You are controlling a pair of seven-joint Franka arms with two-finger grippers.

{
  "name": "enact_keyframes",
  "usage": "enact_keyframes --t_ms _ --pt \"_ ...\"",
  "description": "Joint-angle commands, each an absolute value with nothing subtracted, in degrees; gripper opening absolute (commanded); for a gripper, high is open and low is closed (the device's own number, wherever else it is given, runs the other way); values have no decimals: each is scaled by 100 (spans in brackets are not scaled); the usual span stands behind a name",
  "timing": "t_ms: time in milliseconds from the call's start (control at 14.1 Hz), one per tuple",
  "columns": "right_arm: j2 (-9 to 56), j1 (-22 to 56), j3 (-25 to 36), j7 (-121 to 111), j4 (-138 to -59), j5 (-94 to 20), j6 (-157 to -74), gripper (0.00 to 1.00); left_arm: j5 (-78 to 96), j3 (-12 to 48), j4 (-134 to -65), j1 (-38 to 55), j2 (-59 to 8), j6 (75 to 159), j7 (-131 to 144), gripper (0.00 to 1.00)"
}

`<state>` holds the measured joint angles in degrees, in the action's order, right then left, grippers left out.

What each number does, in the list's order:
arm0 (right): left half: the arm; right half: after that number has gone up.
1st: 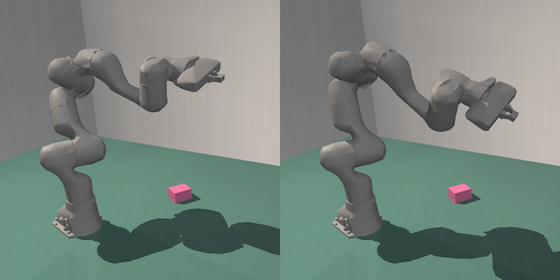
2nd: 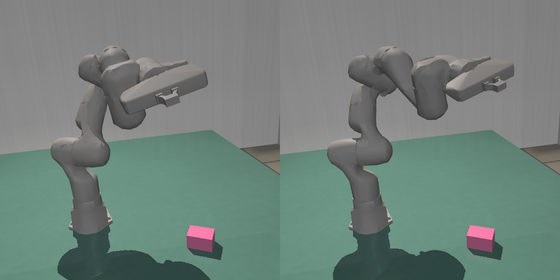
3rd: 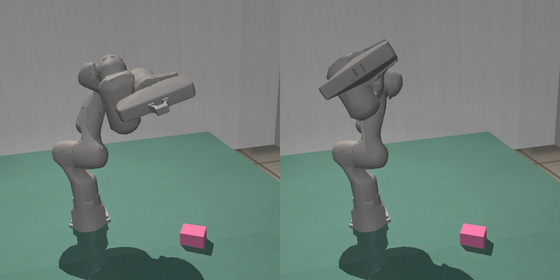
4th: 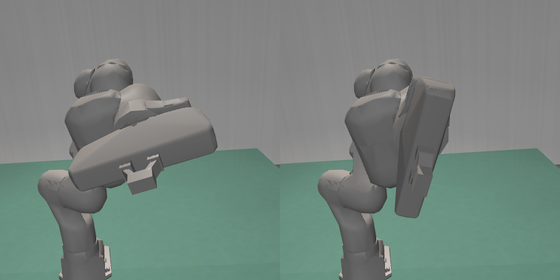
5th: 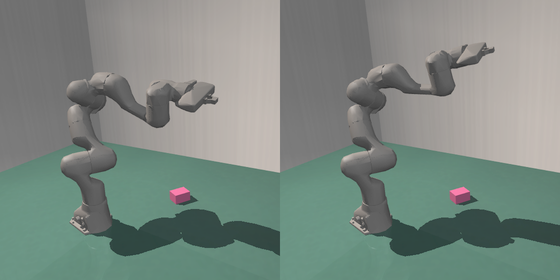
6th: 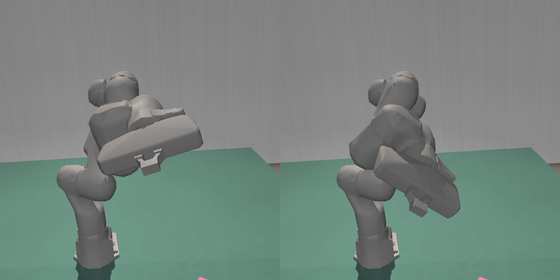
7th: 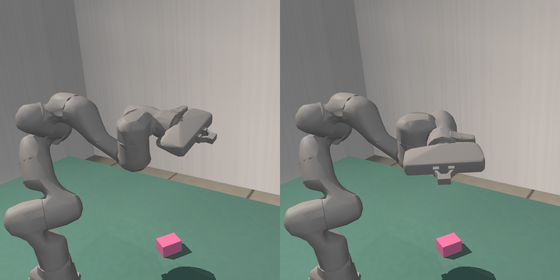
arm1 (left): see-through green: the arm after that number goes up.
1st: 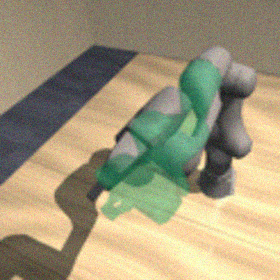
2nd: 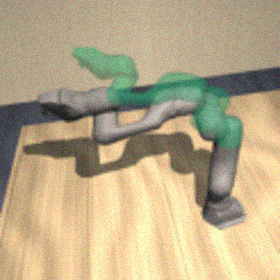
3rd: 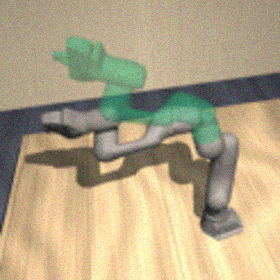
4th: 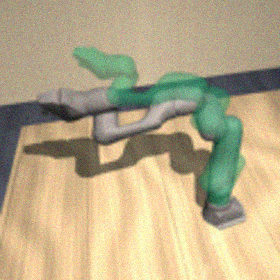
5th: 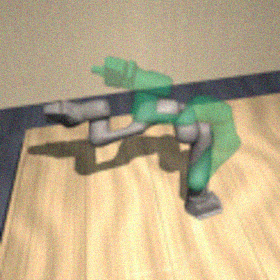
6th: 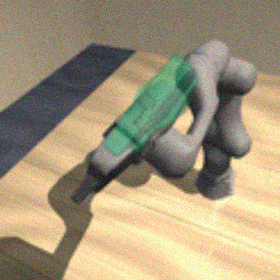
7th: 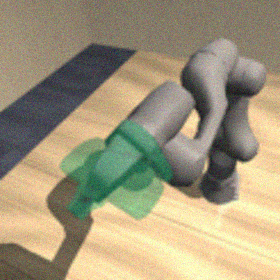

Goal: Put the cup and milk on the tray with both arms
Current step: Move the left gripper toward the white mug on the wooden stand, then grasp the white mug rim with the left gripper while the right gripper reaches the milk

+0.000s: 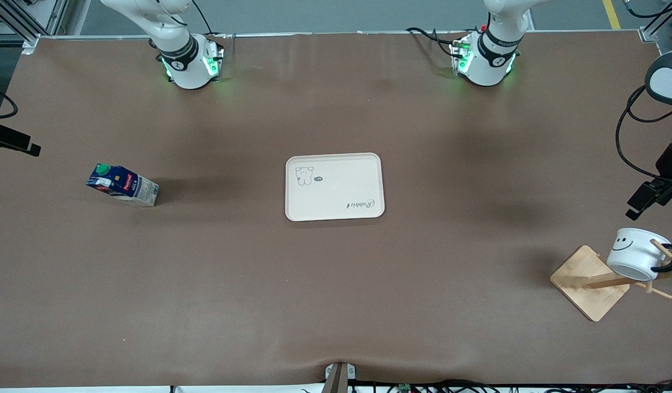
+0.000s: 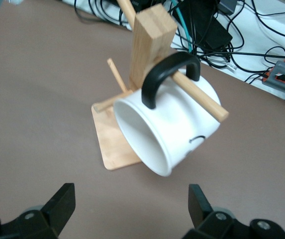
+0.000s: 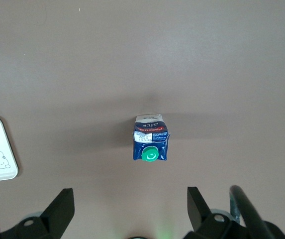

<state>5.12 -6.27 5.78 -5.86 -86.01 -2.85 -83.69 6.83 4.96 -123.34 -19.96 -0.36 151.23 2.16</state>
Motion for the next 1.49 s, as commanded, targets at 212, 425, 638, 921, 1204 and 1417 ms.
enact_keyframes --t_ms 212,425,638,921,1204,1417 --pt "677 -747 545 -1099 -8525 -44 -8489 100 957 571 -12173 -2136 -264 15521 -396 100" --pt "879 -703 554 -1151 -8473 -27 -8490 100 1230 632 -12042 -2004 -395 15530 -404 100" --pt "896 -738 545 -1116 -8473 45 -8473 100 1274 773 -12032 -1969 -536 15740 -396 94" --pt "896 -800 554 -1142 -8525 -219 -8517 100 1274 835 -12015 -1917 -694 16127 -404 81" --pt "1001 -852 554 -1125 -8552 -281 -8499 100 1274 835 -11979 -1881 -738 16154 -474 38" --pt "1397 -949 554 -1099 -8543 -334 -8455 100 1283 922 -11988 -1872 -712 16154 -738 13"
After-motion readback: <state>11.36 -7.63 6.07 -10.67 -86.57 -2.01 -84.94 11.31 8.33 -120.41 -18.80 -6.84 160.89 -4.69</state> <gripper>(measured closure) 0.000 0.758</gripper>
